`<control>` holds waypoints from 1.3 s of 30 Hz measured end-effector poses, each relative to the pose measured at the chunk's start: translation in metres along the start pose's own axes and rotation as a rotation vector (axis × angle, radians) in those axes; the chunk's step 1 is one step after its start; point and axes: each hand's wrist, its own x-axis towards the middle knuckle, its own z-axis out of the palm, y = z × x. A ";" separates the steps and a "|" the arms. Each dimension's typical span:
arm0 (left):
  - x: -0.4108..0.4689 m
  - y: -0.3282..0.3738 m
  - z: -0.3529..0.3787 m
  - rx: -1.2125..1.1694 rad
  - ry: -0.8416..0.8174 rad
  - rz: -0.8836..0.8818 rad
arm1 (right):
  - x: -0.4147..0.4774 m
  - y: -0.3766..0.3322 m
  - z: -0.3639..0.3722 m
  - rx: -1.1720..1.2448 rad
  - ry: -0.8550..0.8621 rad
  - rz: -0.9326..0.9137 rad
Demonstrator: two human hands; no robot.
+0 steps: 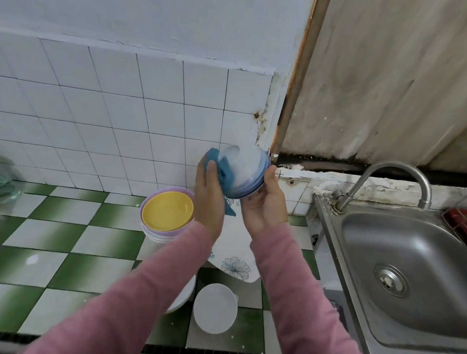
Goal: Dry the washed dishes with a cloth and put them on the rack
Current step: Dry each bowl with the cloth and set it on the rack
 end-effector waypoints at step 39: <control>0.023 0.020 -0.011 0.061 -0.219 -0.222 | 0.006 -0.023 -0.021 -0.396 0.010 0.035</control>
